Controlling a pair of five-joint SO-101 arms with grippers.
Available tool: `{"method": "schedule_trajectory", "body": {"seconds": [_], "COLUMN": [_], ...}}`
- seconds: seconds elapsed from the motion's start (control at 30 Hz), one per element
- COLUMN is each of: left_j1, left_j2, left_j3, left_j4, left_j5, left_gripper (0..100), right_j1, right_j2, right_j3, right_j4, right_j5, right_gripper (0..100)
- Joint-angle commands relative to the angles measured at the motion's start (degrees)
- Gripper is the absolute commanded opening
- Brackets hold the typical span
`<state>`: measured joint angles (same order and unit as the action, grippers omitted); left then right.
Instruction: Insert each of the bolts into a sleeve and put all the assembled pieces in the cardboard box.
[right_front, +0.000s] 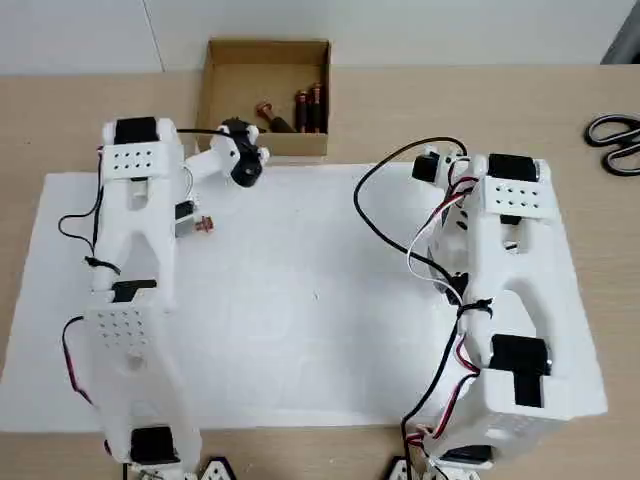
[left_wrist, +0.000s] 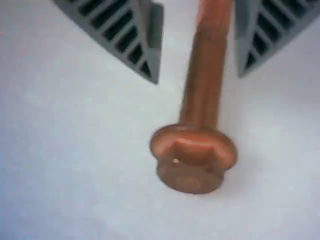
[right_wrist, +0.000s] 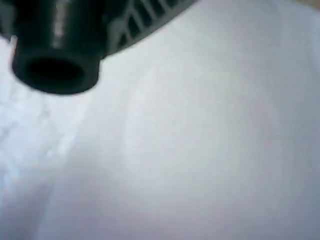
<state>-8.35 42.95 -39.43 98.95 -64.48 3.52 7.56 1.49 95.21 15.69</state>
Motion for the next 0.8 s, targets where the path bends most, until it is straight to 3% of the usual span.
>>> {"method": "schedule_trajectory", "body": {"seconds": [0.0, 0.47, 0.77], "left_j1": [0.35, 1.23, 1.85], "left_j2": [-0.44, -0.44, -0.44], "left_j3": [0.04, 9.45, 9.45], "left_j4": [0.7, -10.9, -11.08], "left_j5": [-0.35, -0.26, -0.26], "left_gripper": [10, 10, 6], "right_j1": [0.31, 0.22, -0.22], "right_j2": [-2.95, -2.86, -2.86], "right_j3": [-0.26, -0.26, -0.26], "right_j4": [-0.57, -0.57, -0.57], "right_j5": [0.35, 0.35, -0.44], "right_gripper": [0.5, 0.5, 0.5]}}
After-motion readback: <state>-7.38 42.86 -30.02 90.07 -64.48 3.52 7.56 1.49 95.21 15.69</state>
